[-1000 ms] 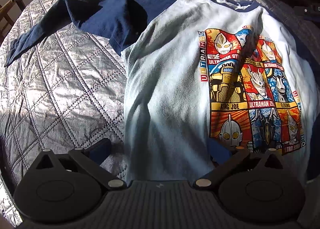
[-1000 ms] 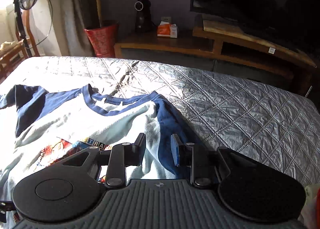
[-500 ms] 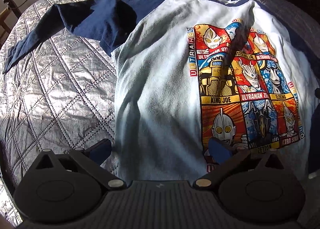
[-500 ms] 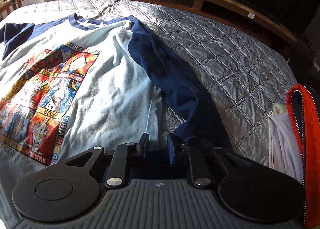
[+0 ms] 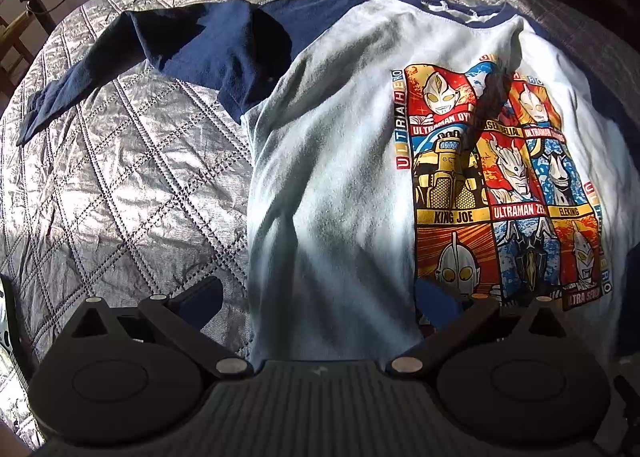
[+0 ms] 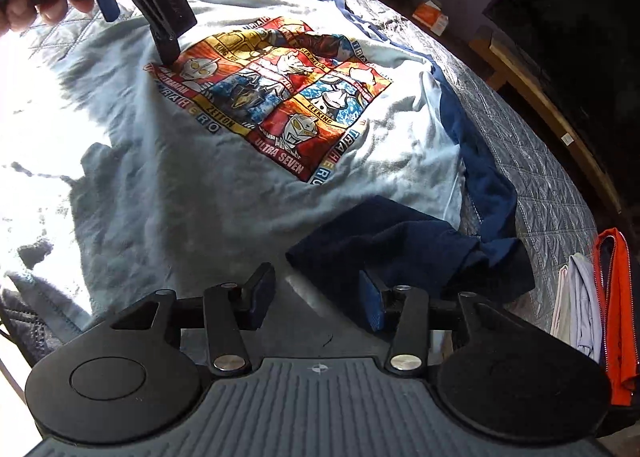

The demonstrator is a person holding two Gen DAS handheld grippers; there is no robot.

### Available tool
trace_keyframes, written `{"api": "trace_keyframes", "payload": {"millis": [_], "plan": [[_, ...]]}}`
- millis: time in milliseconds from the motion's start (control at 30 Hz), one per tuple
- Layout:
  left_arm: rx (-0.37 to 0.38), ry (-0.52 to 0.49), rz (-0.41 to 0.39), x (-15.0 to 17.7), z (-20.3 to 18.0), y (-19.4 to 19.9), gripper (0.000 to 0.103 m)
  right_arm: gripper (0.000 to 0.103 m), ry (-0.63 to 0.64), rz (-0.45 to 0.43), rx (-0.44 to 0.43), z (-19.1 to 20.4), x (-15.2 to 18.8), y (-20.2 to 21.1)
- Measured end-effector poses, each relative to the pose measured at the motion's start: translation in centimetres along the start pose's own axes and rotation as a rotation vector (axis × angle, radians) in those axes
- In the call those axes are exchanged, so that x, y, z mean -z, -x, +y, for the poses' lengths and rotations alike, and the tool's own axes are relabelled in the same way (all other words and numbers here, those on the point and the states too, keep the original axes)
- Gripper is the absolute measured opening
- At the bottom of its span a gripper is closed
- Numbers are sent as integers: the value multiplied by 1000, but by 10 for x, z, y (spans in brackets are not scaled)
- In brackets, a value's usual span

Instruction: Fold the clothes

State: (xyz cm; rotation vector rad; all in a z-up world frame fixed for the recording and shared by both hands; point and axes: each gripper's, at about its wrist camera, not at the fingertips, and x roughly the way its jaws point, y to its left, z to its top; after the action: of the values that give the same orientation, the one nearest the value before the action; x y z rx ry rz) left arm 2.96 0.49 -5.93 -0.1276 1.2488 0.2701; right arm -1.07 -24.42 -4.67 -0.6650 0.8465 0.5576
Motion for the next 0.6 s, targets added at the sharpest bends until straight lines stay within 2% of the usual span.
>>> {"api": "trace_keyframes", "payload": {"millis": [67,133,167,200,300,367,467,600], "plan": [[2,-13,1,1,1,1,102,50,-47,0,27,-11,3,-5],[6,-26,-3,2,0,3,102,49,-75,-7,9,-20,6,-9],[8,-32,-5,3,0,4,102,41,-85,-8,0,-23,6,-10],[8,-37,-7,4,1,4,102,2,-94,-6,-6,-25,6,-11],[5,-52,6,7,0,1,102,2,-234,-42,-58,-42,5,-1],[-1,-60,0,9,-2,-1,103,2,-340,-98,-46,-63,1,18],[6,-51,3,9,-3,0,103,2,-487,-214,-24,-105,-10,57],[15,-36,9,9,-3,0,103,2,-619,-403,3,-155,-29,111]]}}
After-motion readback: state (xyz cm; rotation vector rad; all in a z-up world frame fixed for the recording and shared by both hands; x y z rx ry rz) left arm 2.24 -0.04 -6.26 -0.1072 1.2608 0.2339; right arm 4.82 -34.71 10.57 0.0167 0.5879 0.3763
